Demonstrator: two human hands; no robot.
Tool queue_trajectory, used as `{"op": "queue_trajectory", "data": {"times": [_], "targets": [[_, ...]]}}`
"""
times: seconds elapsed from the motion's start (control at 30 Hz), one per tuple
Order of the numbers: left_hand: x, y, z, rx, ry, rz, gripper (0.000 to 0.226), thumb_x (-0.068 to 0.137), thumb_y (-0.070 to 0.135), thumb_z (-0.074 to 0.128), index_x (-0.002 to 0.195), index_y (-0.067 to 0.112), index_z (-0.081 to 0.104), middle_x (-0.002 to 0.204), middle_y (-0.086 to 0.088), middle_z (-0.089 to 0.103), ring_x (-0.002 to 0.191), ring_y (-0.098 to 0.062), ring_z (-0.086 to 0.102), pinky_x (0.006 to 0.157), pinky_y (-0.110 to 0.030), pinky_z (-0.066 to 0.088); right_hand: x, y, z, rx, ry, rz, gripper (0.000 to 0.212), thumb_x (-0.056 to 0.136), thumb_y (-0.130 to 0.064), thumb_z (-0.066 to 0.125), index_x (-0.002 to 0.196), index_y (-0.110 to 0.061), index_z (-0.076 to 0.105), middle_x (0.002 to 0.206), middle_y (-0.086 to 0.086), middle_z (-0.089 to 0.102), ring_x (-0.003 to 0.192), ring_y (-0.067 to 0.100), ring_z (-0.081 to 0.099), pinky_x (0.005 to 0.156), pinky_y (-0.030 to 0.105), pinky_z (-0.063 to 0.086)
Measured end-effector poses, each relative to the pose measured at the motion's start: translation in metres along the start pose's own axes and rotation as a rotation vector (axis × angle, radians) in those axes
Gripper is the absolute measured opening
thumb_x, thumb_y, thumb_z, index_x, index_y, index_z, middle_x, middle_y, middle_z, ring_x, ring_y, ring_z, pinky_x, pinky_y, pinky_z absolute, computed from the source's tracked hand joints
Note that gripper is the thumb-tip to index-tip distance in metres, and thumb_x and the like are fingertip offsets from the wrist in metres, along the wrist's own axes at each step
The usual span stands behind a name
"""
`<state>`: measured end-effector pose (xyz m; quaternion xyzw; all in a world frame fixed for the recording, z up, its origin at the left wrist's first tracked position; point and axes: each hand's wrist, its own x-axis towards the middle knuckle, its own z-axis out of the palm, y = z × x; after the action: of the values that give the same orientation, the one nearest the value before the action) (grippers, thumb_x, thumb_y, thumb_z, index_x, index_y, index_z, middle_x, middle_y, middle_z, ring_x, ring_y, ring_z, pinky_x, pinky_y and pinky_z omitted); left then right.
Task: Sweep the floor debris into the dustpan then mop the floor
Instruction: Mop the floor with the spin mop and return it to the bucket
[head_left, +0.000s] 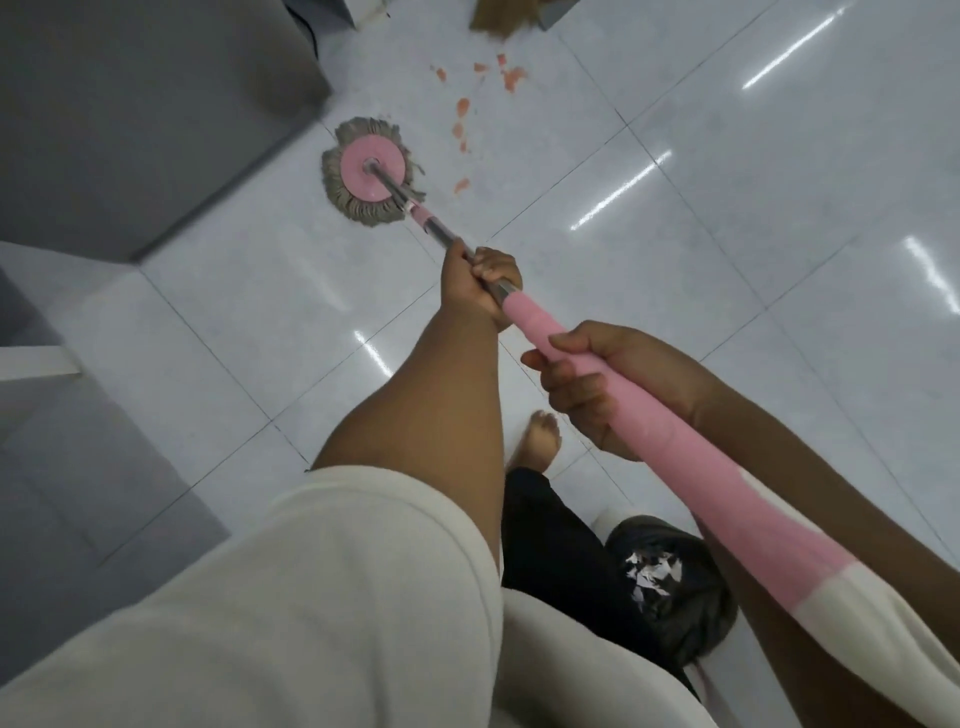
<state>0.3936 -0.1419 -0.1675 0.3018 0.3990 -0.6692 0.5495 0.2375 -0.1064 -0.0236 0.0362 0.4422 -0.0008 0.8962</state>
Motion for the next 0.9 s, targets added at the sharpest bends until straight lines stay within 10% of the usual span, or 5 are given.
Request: {"op": "queue_trajectory", "data": {"times": [0.43,0.9], "targets": [[-0.033,-0.214,-0.048,0.045,0.054,-0.157,0.045,0.094,0.049,0.050,0.063,0.018,0.042,0.041,0.006,0.036,0.027,-0.007,0.036,0.027,-0.011,0.029,-0.165,0.054,-0.120,0.172,0.128,0.098,0.046,0.059,-0.009,0.083,0.102,-0.002,0.066,0.058,0.009,0.047,0.031,0.017,0.043,0.029,0.024,0.040],[0.043,-0.031,0.071,0.050,-0.040,-0.019,0.045,0.102,0.041,0.040,0.064,0.018,0.032,0.032,0.003,0.033,0.021,-0.007,0.034,0.025,-0.012,0.028,-0.027,-0.085,-0.016,-0.010,0.002,0.043,0.018,0.084,-0.023,0.048,0.096,-0.009,0.051,0.053,-0.004,0.049,0.036,0.004,0.043,0.034,0.013,0.038]]}}
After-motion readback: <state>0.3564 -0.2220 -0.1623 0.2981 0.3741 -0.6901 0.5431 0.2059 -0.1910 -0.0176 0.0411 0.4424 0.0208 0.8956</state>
